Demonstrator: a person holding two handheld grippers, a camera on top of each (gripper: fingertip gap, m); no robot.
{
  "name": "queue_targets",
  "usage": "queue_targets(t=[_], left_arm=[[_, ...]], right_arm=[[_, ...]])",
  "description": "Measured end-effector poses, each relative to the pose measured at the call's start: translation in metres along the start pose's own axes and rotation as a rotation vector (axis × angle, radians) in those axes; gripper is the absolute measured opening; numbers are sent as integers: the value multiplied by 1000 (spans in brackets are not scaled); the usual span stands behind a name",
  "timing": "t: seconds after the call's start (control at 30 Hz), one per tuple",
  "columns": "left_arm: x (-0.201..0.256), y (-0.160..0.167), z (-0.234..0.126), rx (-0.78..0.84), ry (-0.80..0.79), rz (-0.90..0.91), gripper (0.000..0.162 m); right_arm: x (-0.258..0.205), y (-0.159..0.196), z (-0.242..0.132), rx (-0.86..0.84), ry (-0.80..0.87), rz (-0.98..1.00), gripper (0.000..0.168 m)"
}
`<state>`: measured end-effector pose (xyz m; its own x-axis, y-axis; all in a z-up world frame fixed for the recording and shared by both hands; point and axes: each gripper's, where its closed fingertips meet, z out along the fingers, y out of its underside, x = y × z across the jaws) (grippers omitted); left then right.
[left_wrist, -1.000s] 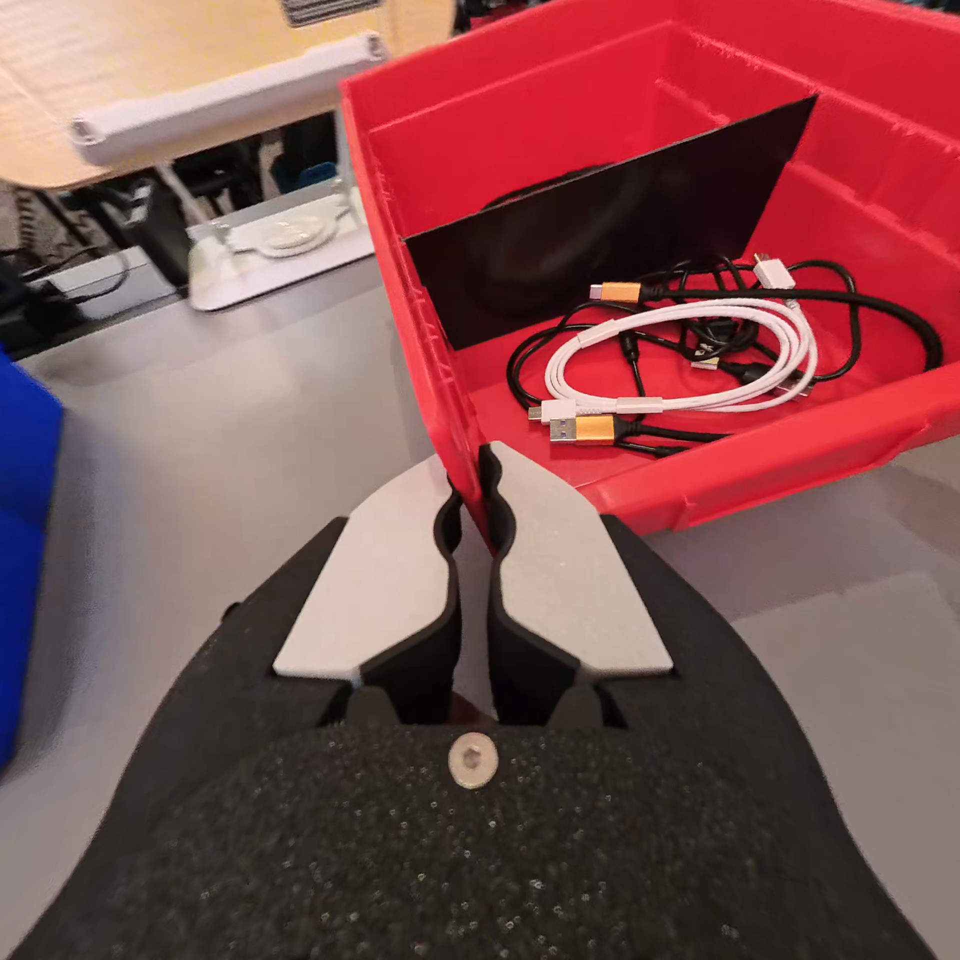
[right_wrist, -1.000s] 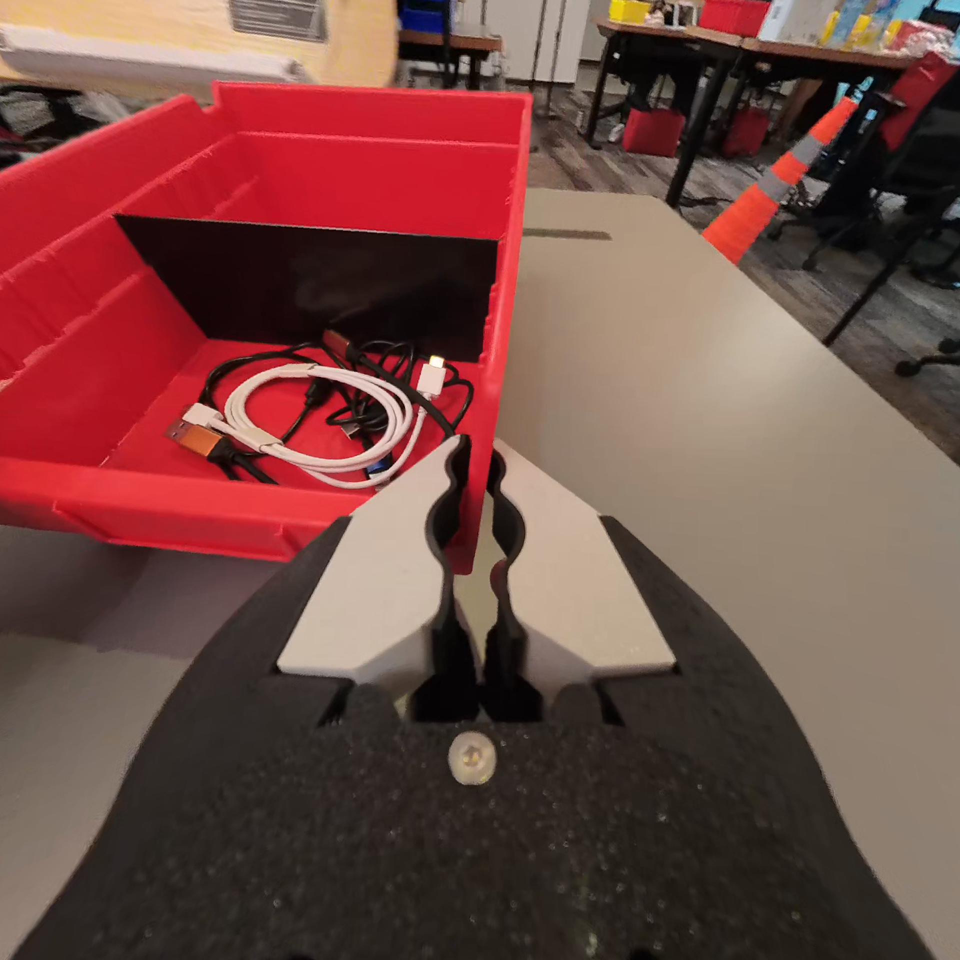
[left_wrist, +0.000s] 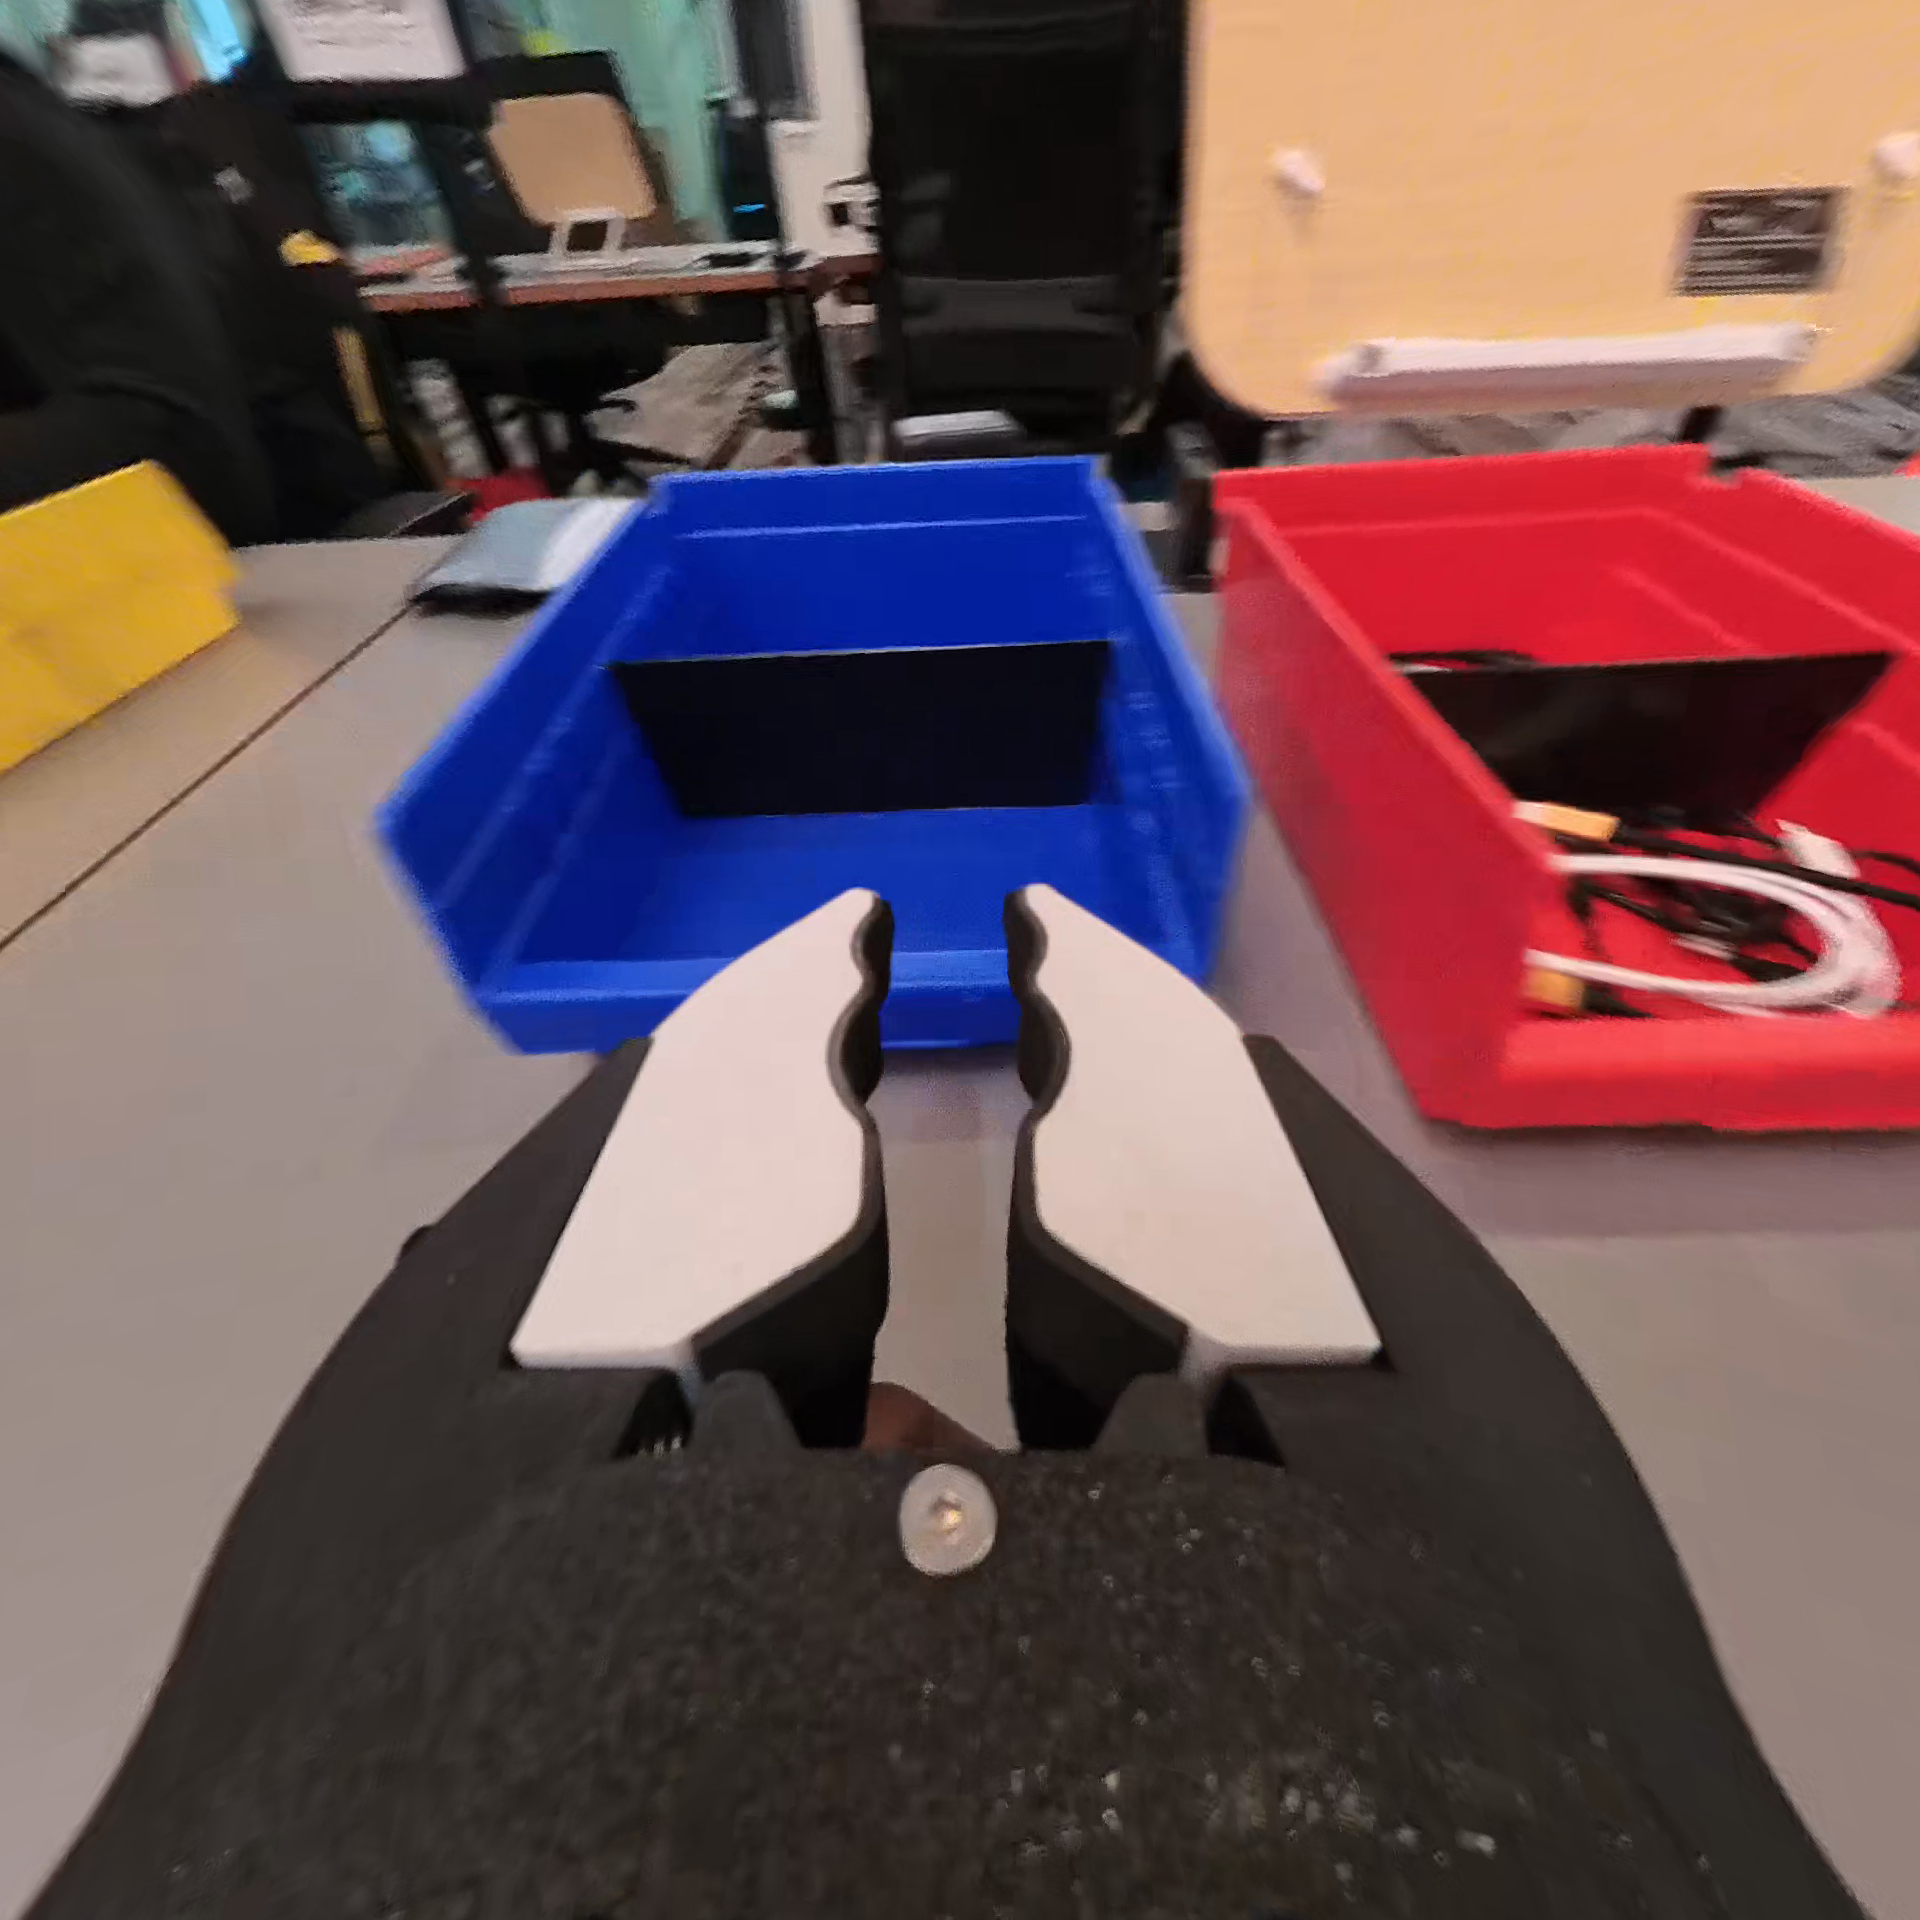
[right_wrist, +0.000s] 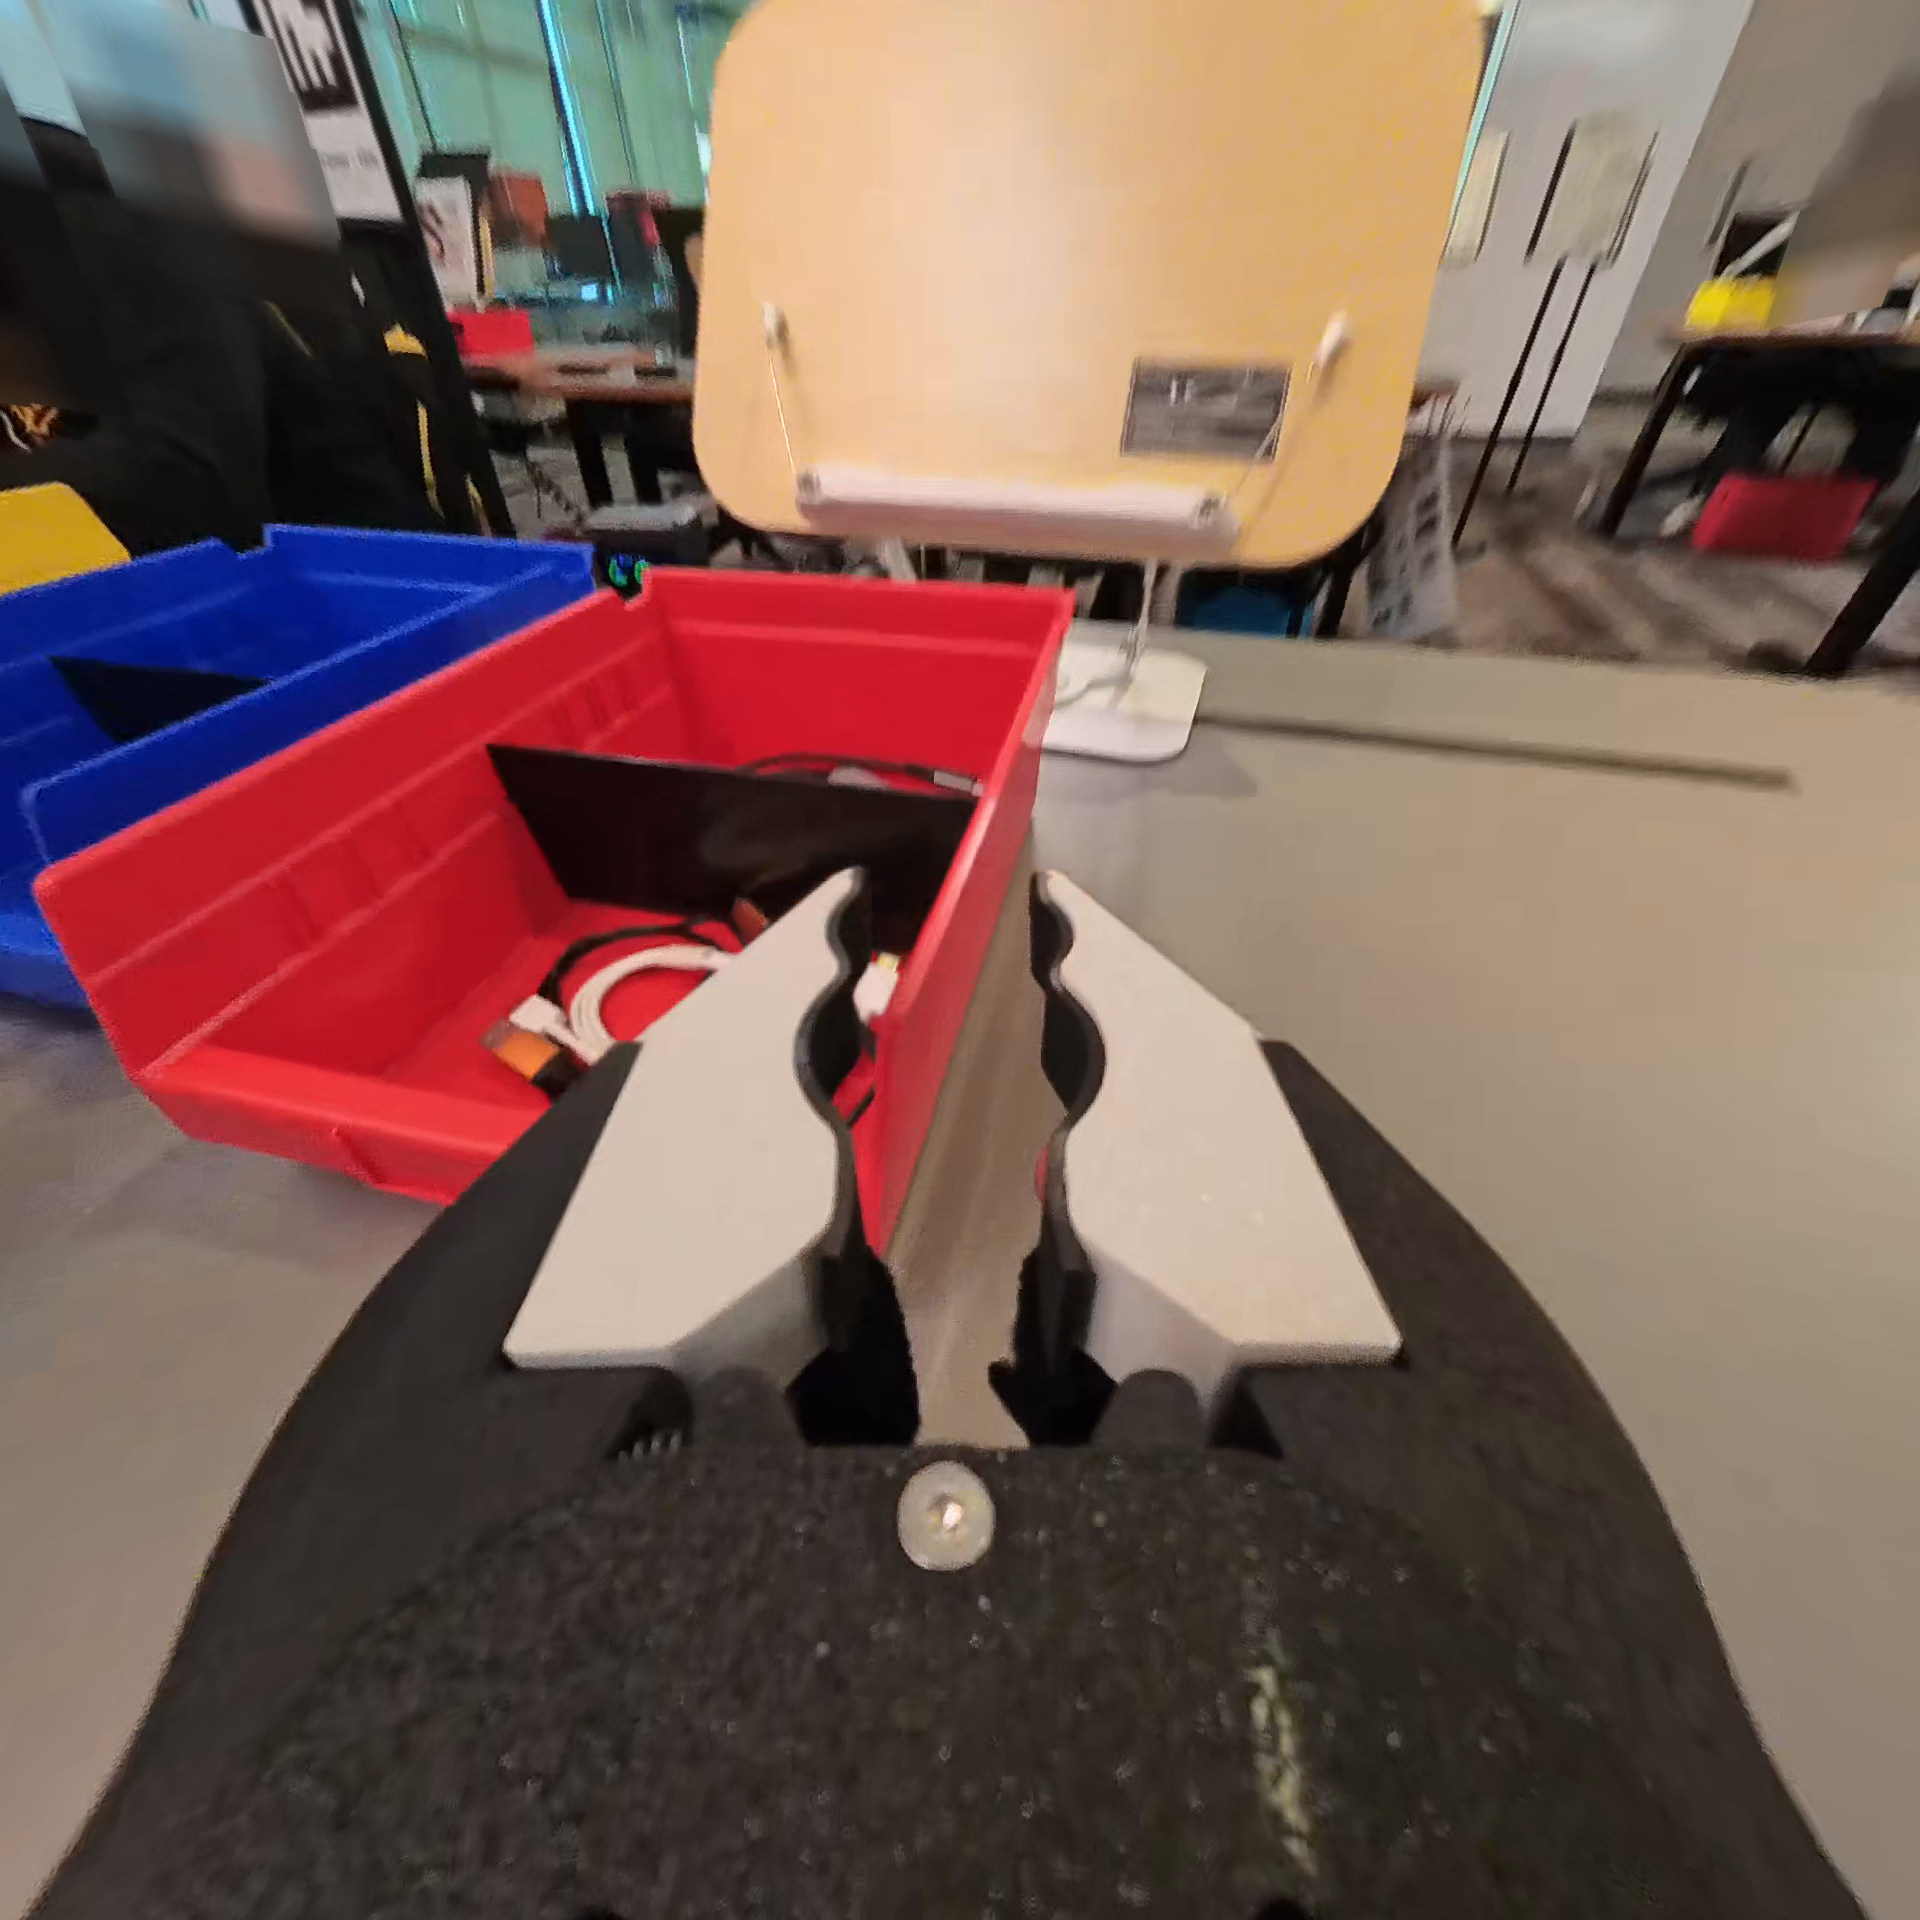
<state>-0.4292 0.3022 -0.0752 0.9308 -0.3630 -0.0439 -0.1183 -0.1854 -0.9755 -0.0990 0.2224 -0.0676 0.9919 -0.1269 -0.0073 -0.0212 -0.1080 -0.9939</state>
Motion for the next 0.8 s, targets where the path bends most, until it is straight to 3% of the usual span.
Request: queue_targets(t=[0.23,0.3,0.4,0.43,0.6,0.8], left_arm=[[-99,36,19,-166,-65,-142,41],[-122,33,29,-136,-120,-139,37],[-131,28,58,-134,-51,-184,44],[-131,28,66,-125,-19,-196,43],[-128,40,79,-176,77,-192,3],[-107,52,39,-318,40,-40,4]], right_arm=[[-28,-12,-9,78,-59,-32,28],[-33,-13,-10,94,-72,-61,27],[-45,-11,-12,102,-115,-86,26],[-53,-11,-15,111,-148,-91,26],[-106,-19,-41,152,-421,15,27],[-188,25,-47,-76,-607,8,32]])
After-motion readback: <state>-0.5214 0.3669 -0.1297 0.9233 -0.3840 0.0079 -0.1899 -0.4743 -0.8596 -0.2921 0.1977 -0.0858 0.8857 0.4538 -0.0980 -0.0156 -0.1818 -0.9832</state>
